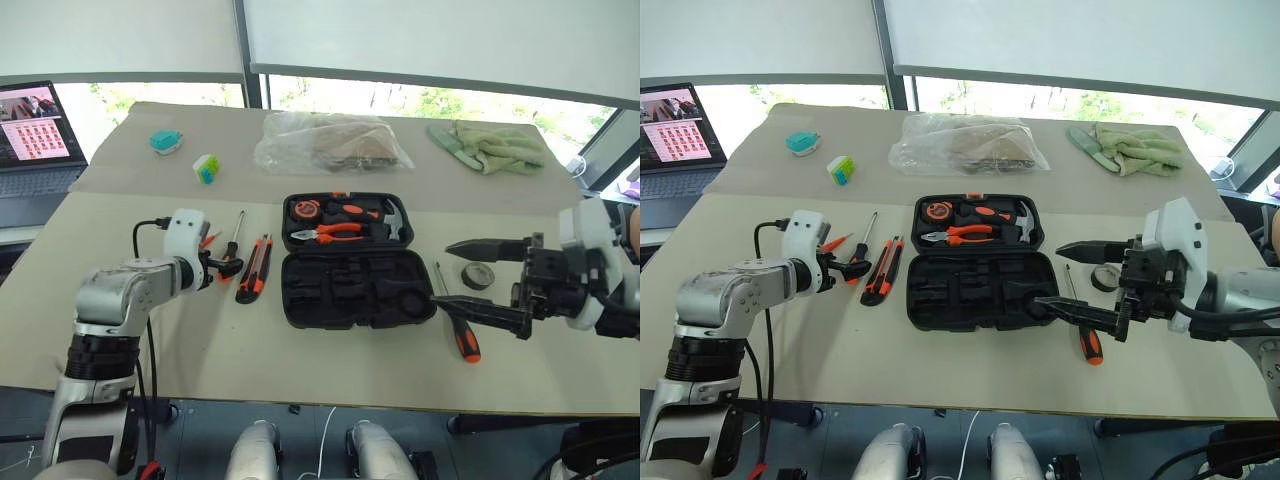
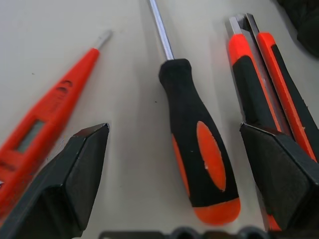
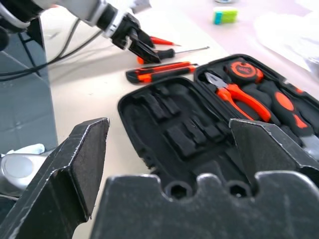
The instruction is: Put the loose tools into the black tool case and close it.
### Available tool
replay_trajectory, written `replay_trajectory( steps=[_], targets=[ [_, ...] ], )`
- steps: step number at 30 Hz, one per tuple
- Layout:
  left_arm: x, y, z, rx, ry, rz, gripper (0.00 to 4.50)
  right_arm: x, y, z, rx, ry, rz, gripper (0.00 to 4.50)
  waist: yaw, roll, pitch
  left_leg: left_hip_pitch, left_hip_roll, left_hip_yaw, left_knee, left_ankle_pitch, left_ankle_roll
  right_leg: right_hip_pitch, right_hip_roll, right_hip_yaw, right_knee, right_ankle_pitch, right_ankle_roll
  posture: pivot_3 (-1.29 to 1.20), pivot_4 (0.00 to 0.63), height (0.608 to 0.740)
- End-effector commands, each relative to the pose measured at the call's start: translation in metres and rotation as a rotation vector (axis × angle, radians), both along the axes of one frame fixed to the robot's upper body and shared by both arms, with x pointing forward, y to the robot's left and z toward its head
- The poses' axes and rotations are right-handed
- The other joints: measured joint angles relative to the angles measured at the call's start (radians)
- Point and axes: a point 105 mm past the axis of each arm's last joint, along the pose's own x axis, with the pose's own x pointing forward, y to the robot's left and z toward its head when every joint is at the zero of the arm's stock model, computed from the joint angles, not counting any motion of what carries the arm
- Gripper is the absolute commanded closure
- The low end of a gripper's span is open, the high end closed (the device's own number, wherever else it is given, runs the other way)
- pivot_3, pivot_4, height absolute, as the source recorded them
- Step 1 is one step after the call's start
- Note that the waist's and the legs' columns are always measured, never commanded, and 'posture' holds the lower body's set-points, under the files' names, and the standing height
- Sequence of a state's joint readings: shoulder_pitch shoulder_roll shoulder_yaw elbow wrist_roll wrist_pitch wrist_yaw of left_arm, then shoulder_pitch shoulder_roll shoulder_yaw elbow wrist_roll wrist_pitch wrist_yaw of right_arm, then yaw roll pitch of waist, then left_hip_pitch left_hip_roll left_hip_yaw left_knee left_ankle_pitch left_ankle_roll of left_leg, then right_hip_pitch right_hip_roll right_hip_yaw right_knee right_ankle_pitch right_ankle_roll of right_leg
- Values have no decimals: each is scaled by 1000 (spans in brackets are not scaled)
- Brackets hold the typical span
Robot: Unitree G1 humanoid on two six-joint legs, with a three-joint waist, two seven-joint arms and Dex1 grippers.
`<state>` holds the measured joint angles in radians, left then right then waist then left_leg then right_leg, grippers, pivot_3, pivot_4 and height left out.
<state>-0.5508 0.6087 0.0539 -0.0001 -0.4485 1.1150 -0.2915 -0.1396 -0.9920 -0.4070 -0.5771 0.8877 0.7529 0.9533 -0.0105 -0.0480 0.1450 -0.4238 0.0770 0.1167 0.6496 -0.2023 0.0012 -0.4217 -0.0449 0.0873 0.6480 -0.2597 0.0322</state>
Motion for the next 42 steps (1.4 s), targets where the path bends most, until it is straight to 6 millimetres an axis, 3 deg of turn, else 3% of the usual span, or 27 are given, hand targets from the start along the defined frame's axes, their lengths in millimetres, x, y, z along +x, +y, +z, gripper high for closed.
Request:
replay_trajectory(
  steps=[1,7,11,13,15,17,20,22,27,33,37,42],
  targets=[
    [4,-2,-2,23,-12,-31,1466,-2,4,9,24,-42,14,0,0,0,0,0,0,0,0,0,0,0,0,0,0,0,0,0,150,740],
    [5,-3,-11,-6,8,-20,3624,-2,10,10,30,-57,29,0,6,0,0,0,0,-1,2,0,0,2,0,-1,0,0,0,0,150,740],
    [12,-7,7,-44,-65,-20,3618,-2,8,11,31,-60,18,0,13,0,0,0,0,-2,3,0,0,2,0,-2,1,0,0,0,150,740],
    [18,-27,44,-117,-197,-121,3618,-2,4,9,29,-57,-14,0,19,0,0,-1,0,-2,4,0,0,2,0,-2,1,0,0,0,150,740],
    [17,-47,74,-131,-306,-257,3618,-2,0,4,22,-47,-40,0,24,0,0,-6,0,-4,7,0,0,0,0,-6,1,0,0,0,150,740],
    [12,-65,90,-61,-378,-422,3618,-3,-3,-2,10,-32,-59,0,25,0,0,-11,1,-6,11,0,1,-1,0,-10,1,0,0,0,150,740],
    [1,-90,99,78,-454,-727,3618,-3,-8,-11,-5,-13,-93,0,24,1,0,-12,0,-7,11,-1,1,0,-1,-12,1,0,0,0,150,740],
    [-4,-101,97,162,-462,-906,3618,-2,-13,-14,-2,-5,-123,0,24,1,-1,-12,0,-7,11,-1,1,0,-1,-12,1,0,0,0,150,740],
    [6,-122,72,329,-394,-1155,3618,-2,-16,-17,-1,-6,-169,0,23,2,-1,-11,0,-8,12,0,1,1,-1,-13,1,0,0,0,150,740],
    [14,-144,43,392,-322,-1266,3618,-7,-22,-22,-2,-5,-220,0,23,1,-1,-15,0,-10,13,-1,2,0,-1,-14,0,0,1,0,150,740],
    [15,-155,37,356,-290,-1283,3618,-9,-24,-23,-6,-11,-253,0,21,1,0,-15,0,-11,14,-1,2,0,-1,-14,0,0,1,0,150,740],
    [30,-156,31,405,-261,-1173,3618,-13,-23,-24,0,-18,-267,0,21,1,-1,-15,0,-13,15,-1,2,0,0,-15,1,0,1,0,150,740]
  ],
)
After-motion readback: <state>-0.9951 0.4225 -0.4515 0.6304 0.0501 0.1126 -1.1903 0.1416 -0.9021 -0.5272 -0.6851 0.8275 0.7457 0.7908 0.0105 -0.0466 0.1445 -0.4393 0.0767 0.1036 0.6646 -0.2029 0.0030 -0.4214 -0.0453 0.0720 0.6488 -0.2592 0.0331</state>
